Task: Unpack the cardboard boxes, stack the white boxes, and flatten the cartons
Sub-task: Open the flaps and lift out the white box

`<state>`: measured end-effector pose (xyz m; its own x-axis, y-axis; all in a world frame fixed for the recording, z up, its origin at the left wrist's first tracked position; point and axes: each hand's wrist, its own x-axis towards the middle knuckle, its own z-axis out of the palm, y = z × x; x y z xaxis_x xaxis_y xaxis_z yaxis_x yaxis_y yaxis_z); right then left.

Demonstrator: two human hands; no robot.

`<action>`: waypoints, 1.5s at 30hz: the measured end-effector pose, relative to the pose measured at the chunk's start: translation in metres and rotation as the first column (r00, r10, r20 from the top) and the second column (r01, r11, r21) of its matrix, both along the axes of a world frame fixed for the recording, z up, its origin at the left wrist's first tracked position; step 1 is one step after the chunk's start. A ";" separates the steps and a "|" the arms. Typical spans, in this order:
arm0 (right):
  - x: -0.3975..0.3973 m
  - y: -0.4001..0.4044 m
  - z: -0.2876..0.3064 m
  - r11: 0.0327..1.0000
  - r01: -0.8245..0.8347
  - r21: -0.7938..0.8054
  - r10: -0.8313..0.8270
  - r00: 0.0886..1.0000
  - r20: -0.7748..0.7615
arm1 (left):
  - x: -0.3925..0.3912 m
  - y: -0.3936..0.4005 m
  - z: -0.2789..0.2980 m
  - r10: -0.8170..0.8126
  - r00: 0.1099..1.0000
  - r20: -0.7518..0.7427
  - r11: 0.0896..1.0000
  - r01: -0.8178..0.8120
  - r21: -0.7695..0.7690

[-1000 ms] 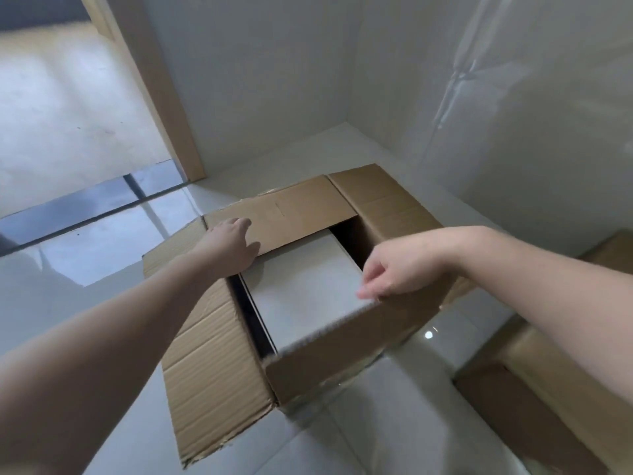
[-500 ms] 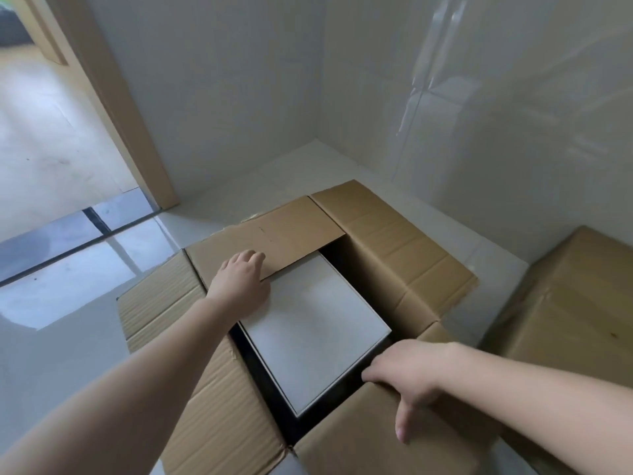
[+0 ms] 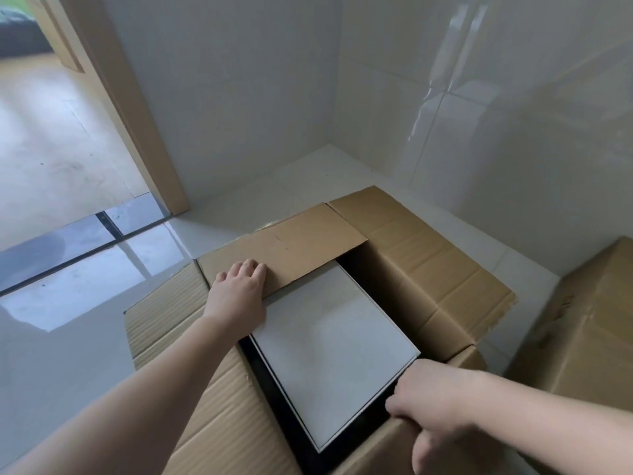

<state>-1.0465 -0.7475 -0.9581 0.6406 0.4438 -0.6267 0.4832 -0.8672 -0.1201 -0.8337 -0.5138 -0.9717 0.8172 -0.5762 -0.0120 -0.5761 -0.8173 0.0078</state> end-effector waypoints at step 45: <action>0.117 -0.007 -0.068 0.775 0.614 0.151 -0.632 0.754 0.178 | 0.151 -0.003 -0.042 0.267 0.957 -0.110 0.960 -0.274 -0.053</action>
